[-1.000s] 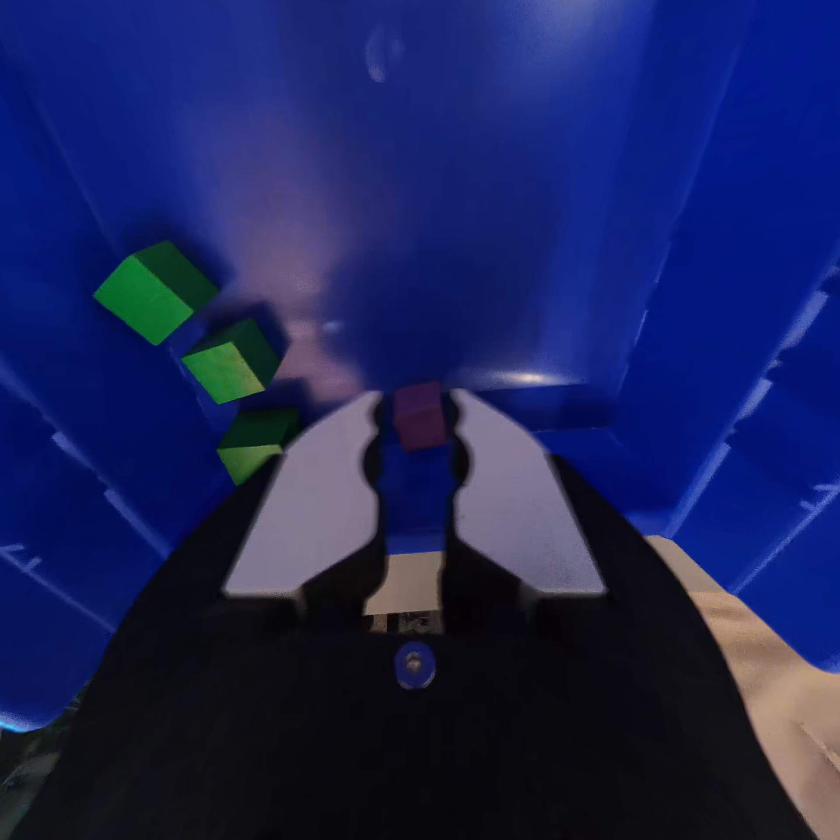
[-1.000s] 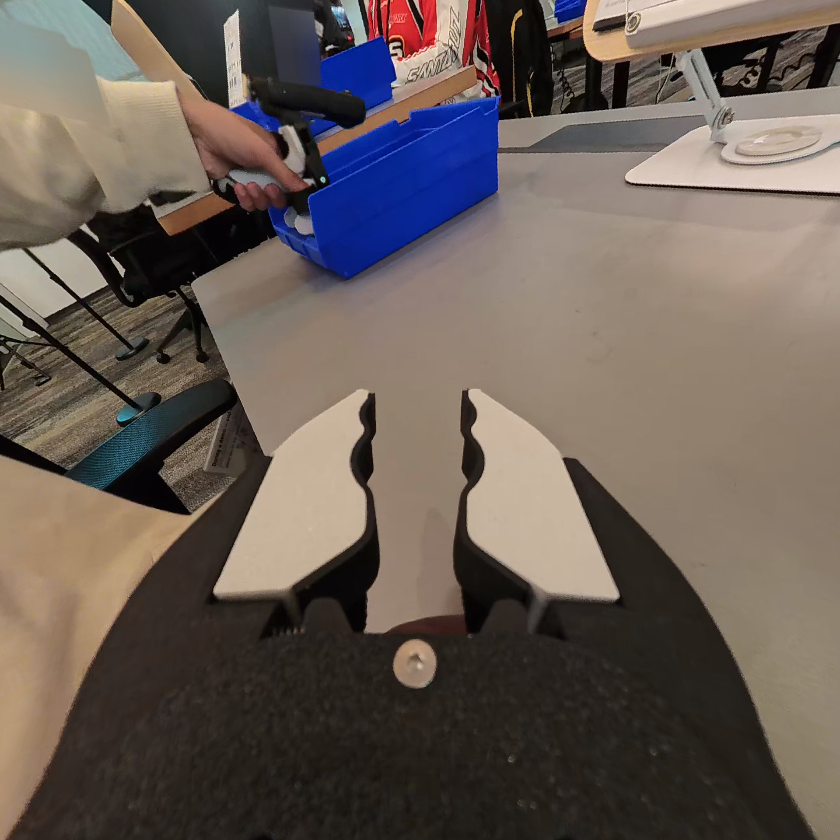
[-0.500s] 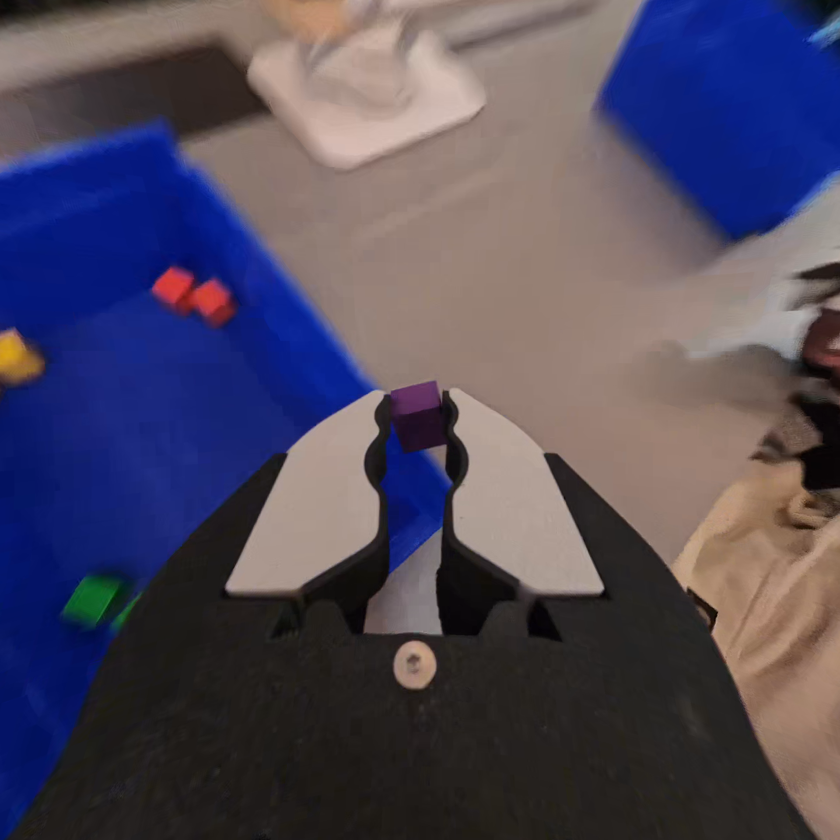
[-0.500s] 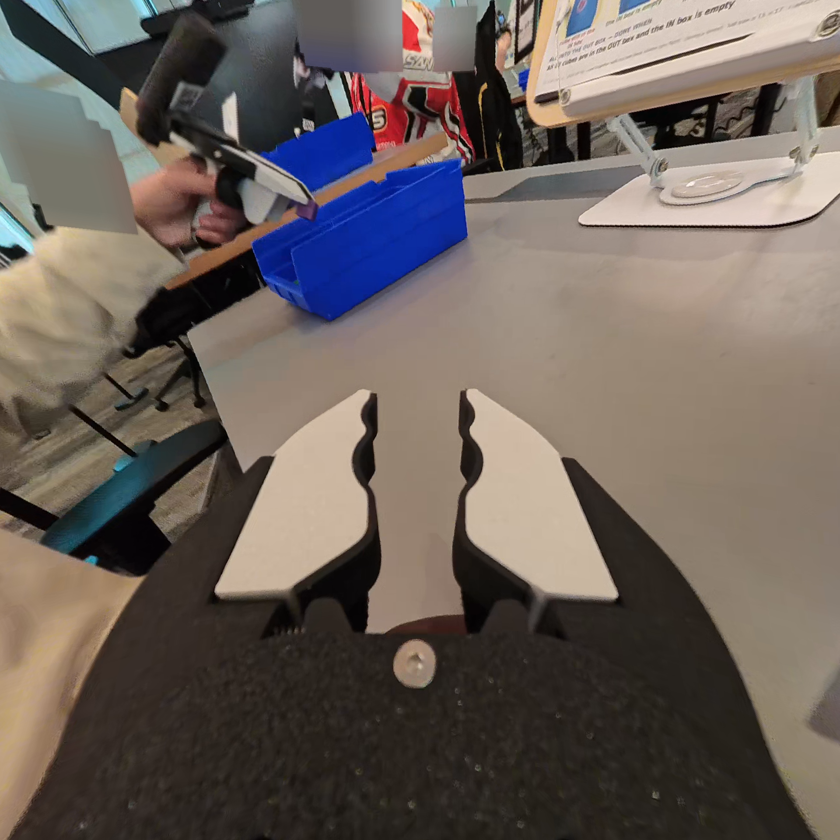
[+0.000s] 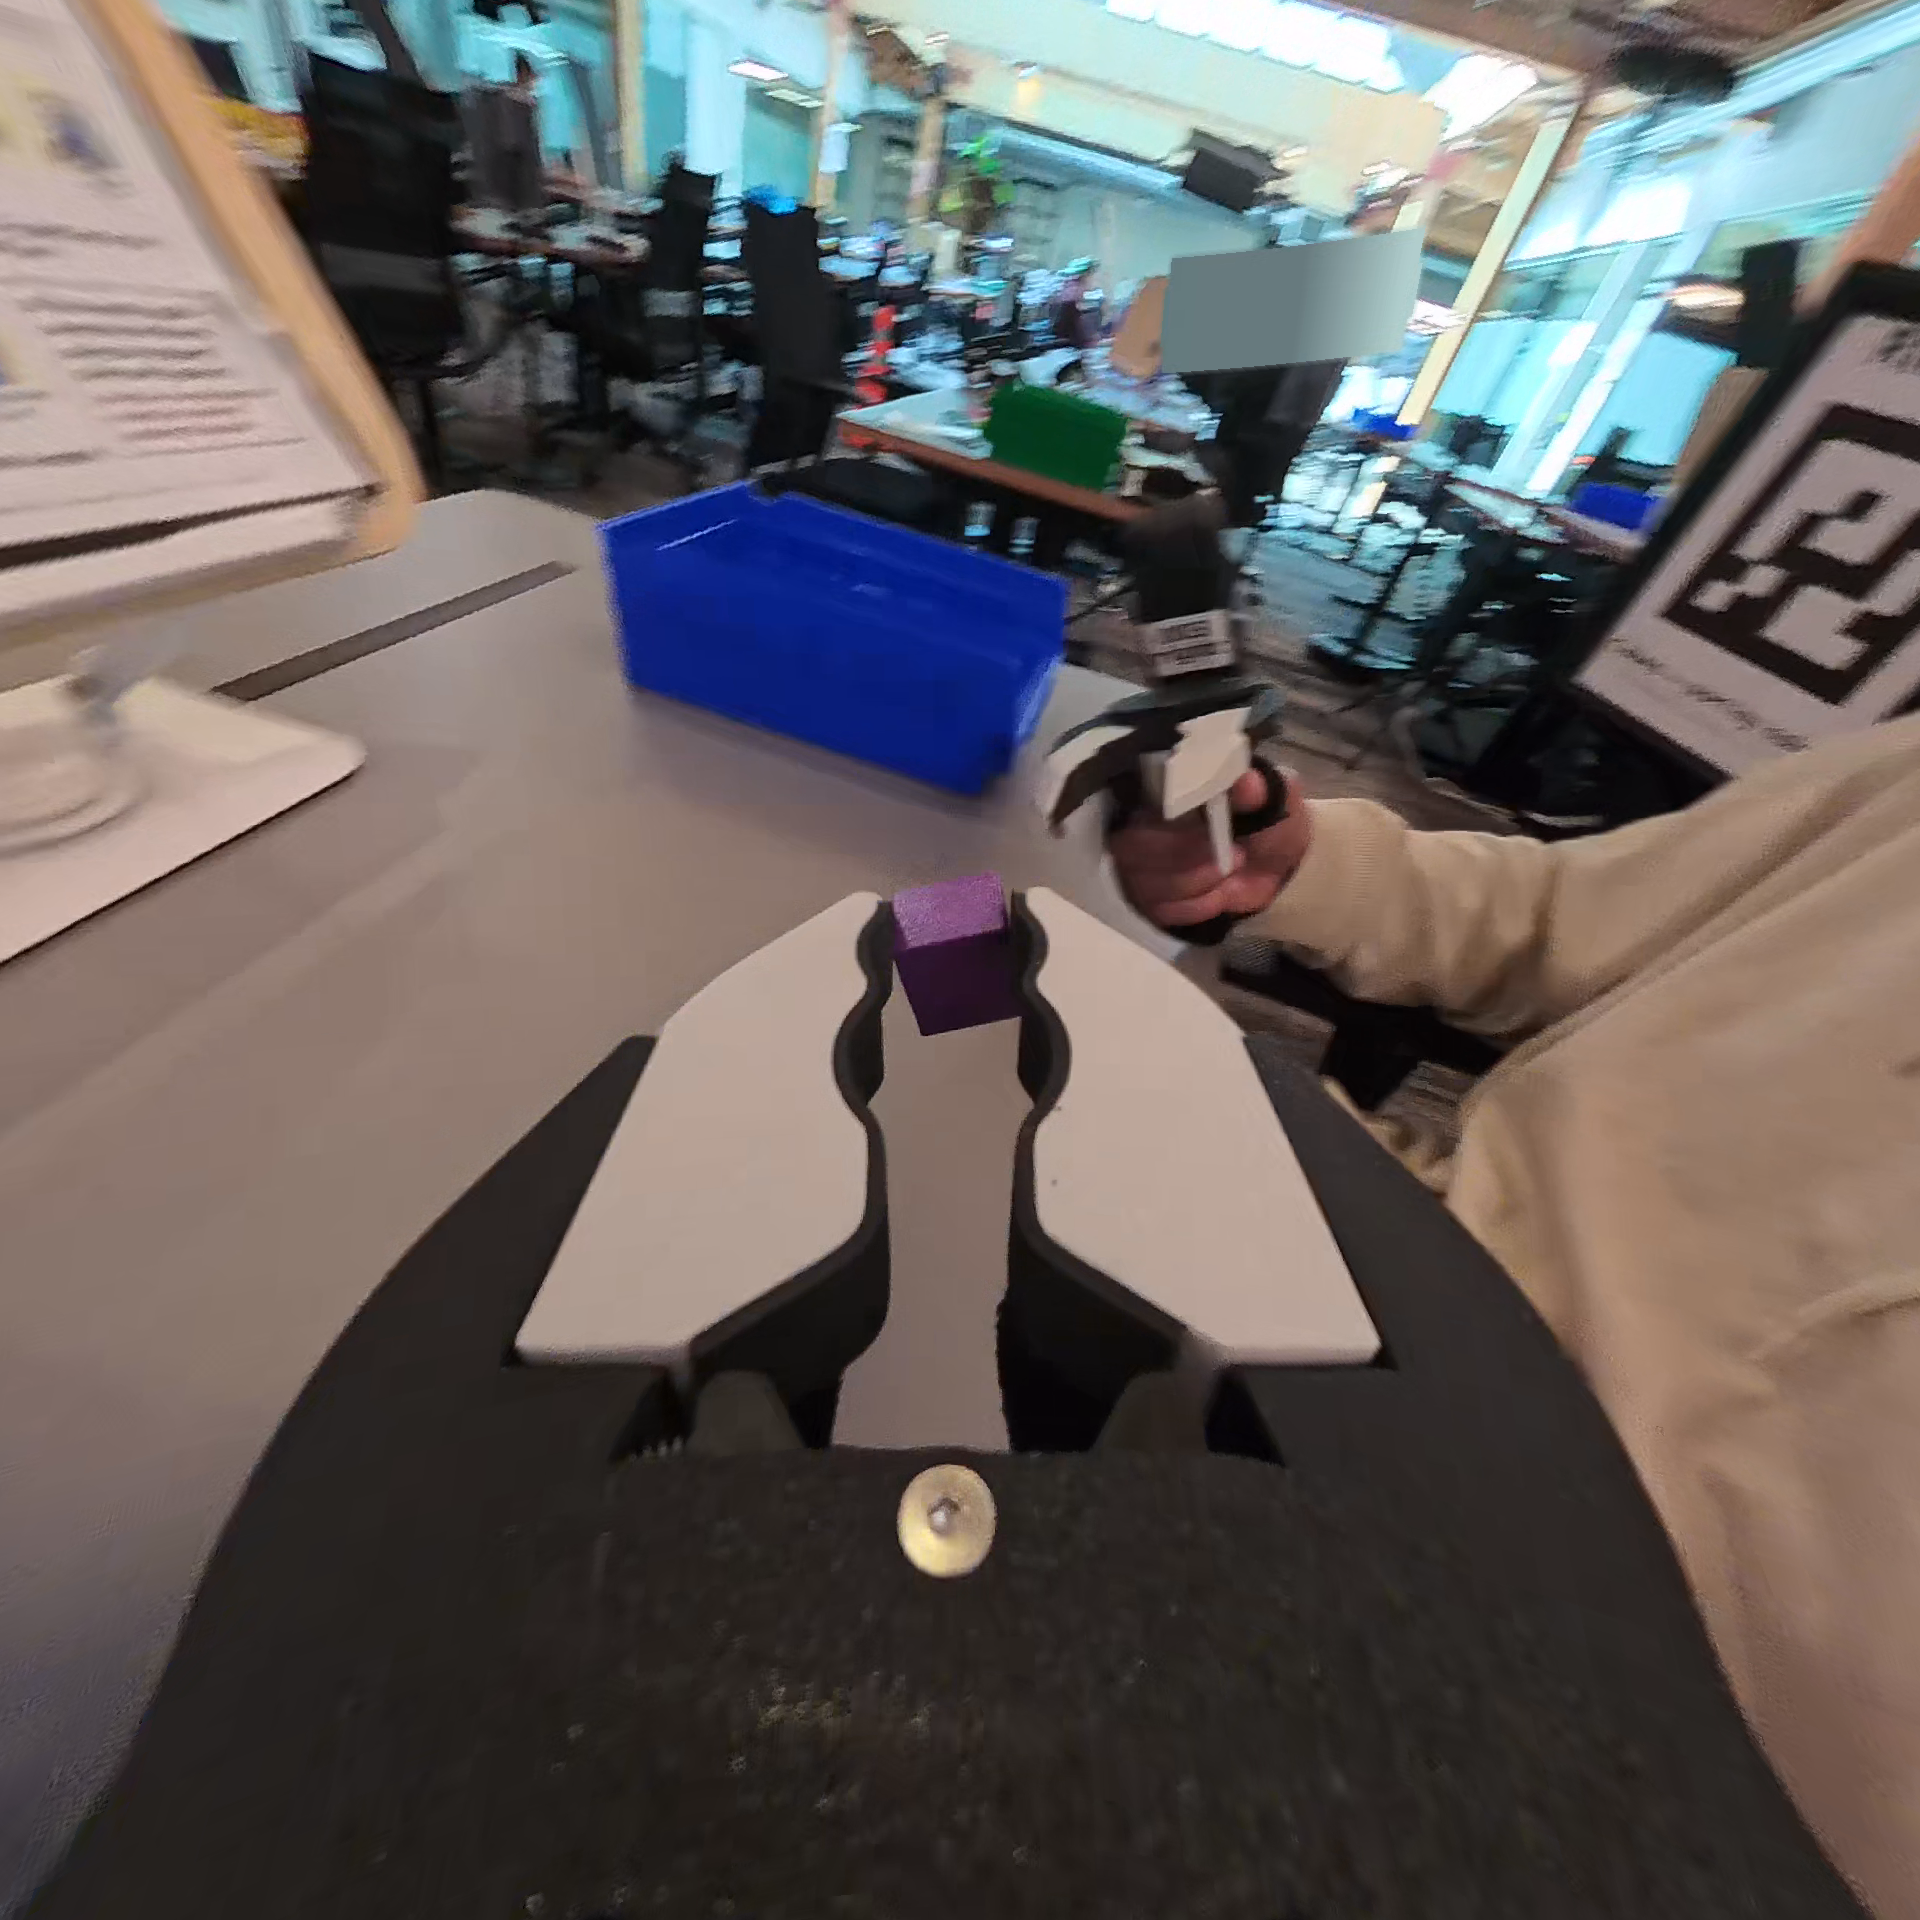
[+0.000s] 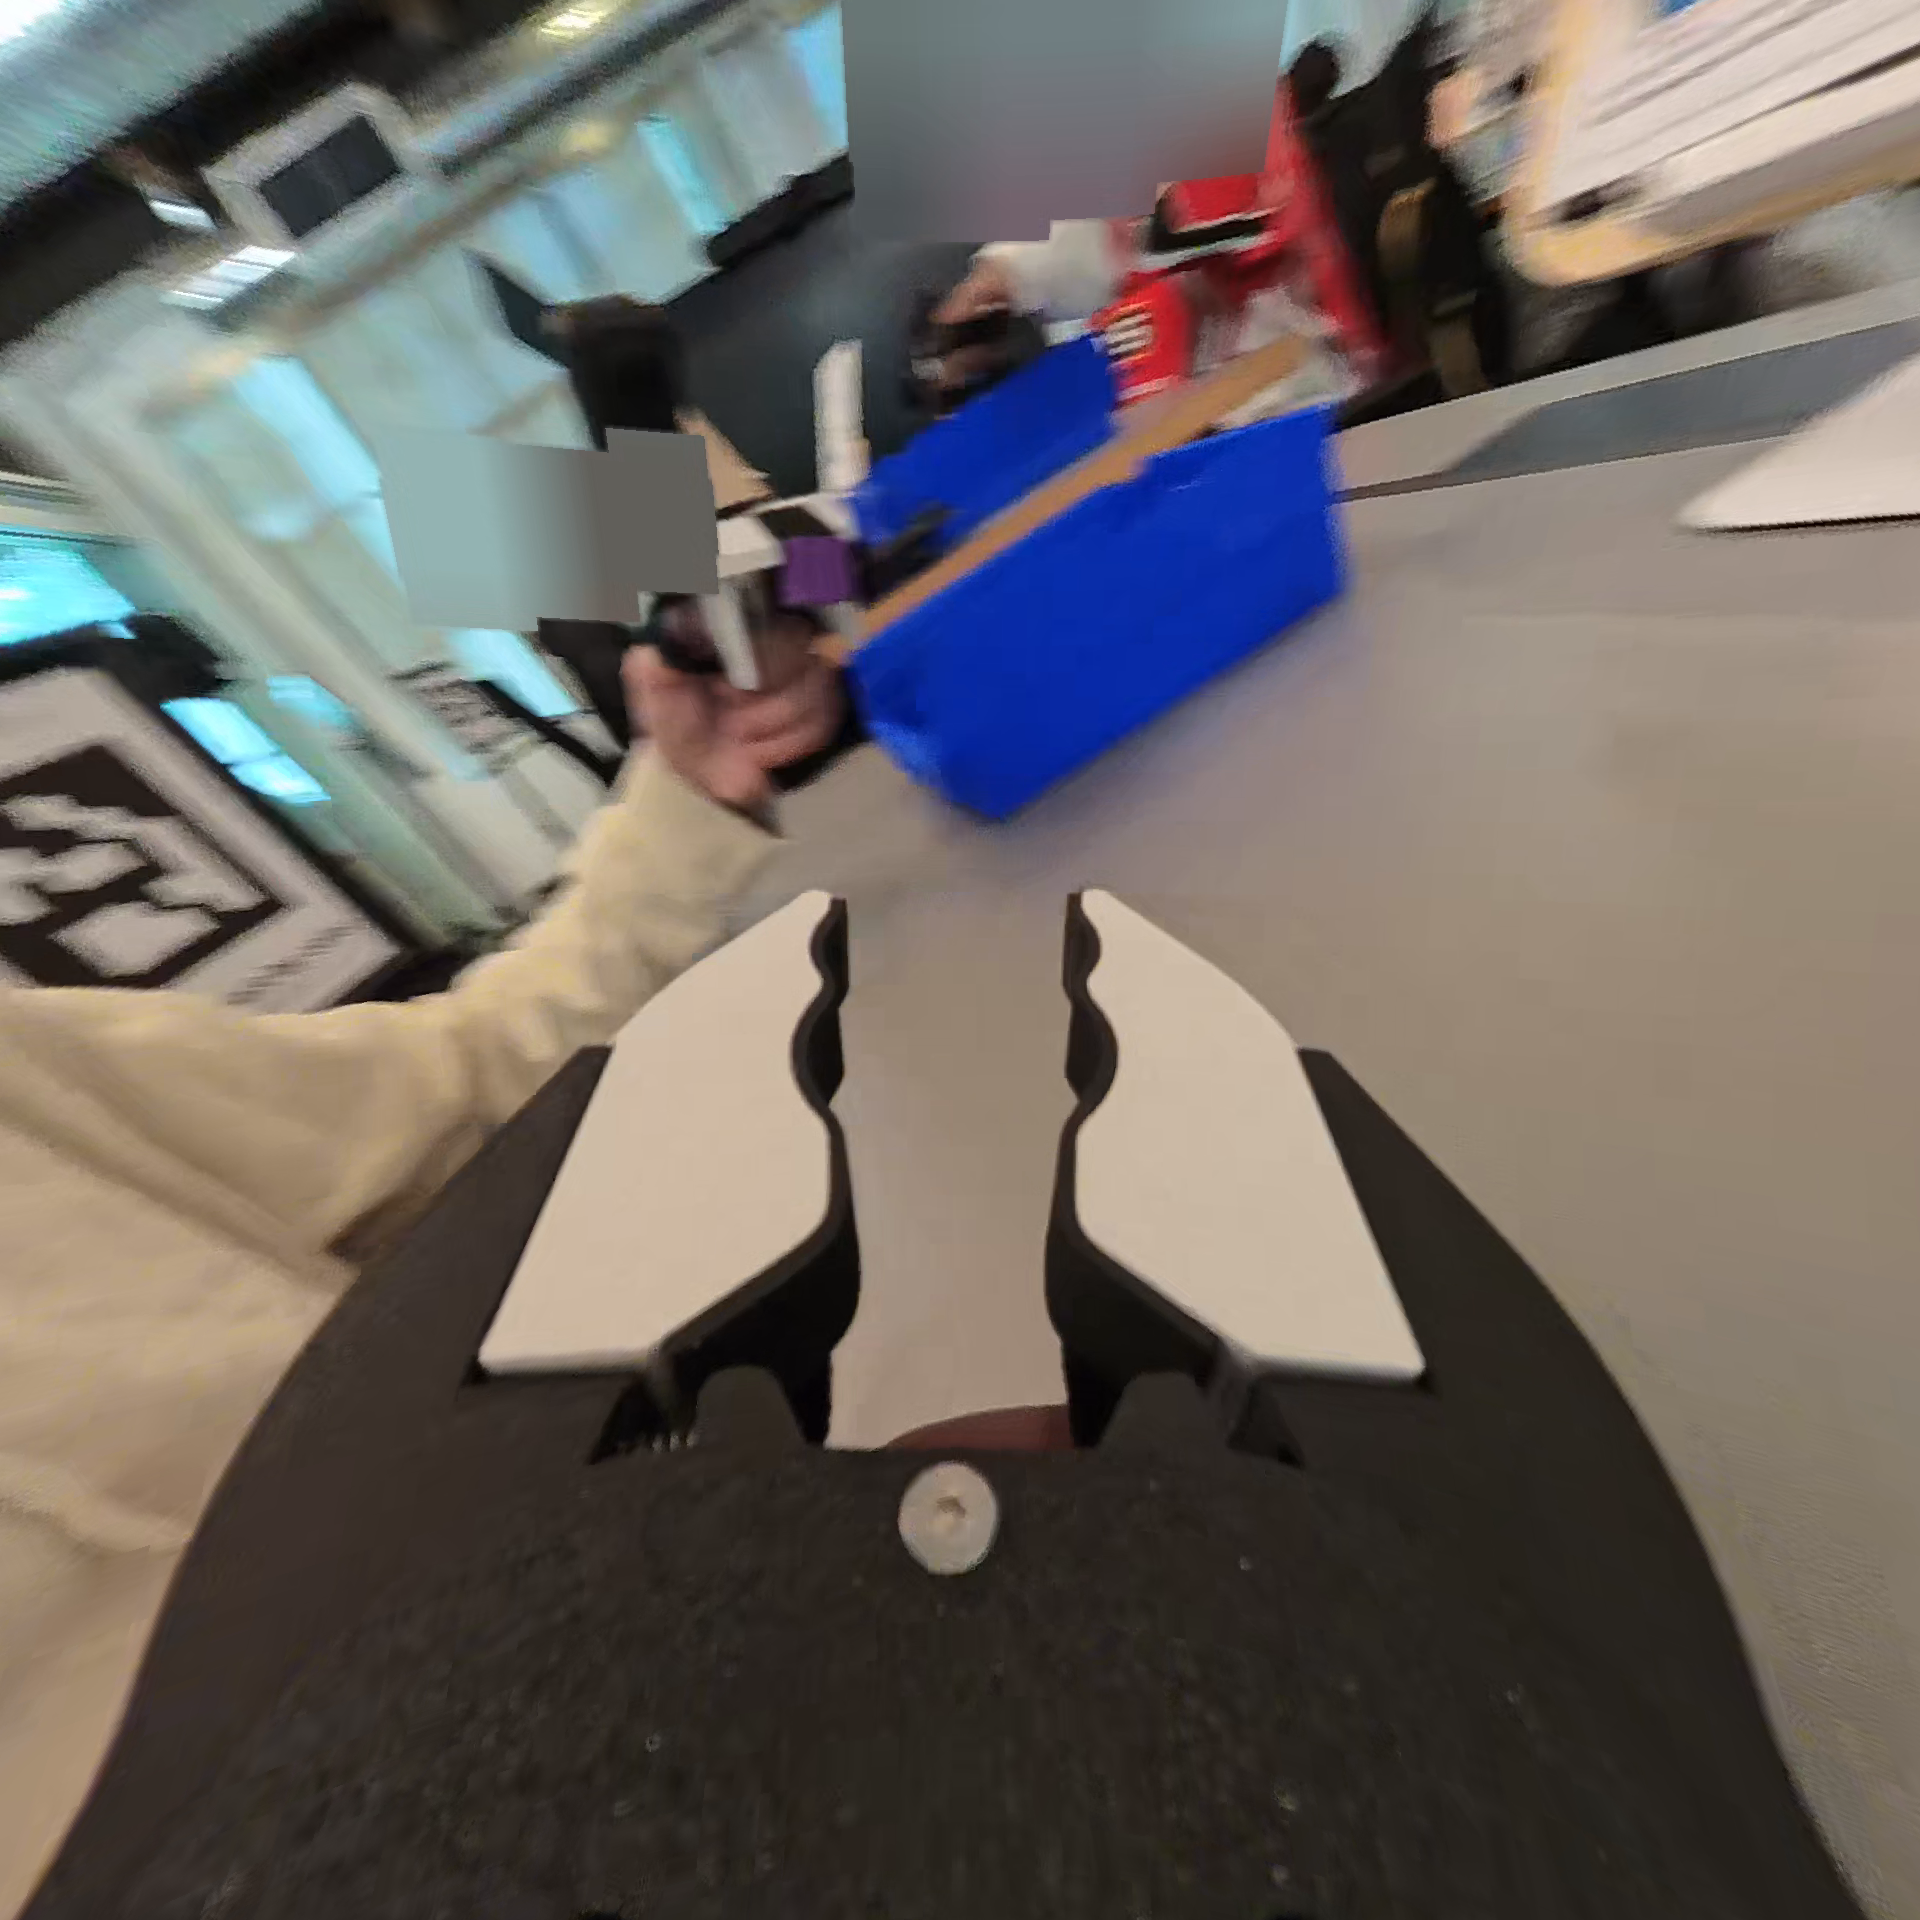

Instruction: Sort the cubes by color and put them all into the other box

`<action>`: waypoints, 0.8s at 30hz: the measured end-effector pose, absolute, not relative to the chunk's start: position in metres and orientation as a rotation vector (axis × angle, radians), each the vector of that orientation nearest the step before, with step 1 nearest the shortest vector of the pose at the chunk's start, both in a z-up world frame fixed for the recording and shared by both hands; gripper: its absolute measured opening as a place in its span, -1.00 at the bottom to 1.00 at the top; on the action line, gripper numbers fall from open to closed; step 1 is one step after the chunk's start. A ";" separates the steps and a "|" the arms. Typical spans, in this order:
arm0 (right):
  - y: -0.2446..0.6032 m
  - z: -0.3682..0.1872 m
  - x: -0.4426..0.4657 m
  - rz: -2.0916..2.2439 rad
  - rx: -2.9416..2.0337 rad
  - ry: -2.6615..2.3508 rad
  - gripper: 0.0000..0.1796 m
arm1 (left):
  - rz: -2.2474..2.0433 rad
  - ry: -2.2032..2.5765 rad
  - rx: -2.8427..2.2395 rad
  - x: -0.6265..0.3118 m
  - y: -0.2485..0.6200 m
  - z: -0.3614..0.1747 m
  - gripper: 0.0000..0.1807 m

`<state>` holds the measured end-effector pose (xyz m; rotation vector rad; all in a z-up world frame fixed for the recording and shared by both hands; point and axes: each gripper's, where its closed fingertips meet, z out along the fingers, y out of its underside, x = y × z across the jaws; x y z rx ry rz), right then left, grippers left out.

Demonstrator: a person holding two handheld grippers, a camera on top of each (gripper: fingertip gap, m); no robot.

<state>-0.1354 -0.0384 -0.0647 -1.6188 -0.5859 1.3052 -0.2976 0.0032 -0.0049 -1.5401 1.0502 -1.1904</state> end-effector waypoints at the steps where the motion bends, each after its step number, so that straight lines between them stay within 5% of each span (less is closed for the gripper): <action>1: -0.042 -0.054 -0.149 1.413 -1.589 -0.639 -0.55 | -1.240 1.086 -1.502 -0.283 -0.001 0.001 -0.77; 14: -0.014 -0.041 -0.196 1.628 -1.501 -0.662 -0.55 | -1.405 1.245 -1.475 -0.180 -0.011 -0.021 -0.77; 19: -0.014 -0.038 -0.191 1.578 -1.474 -0.685 -0.76 | -1.421 1.211 -1.481 -0.174 -0.012 -0.027 -0.77; 22: -0.016 -0.038 -0.187 1.530 -1.477 -0.704 -0.76 | -1.472 1.109 -1.465 -0.184 -0.017 -0.013 -0.26; 24: -0.019 -0.037 -0.181 1.513 -1.462 -0.700 -0.76 | -1.456 1.003 -1.506 -0.199 -0.020 -0.009 -0.14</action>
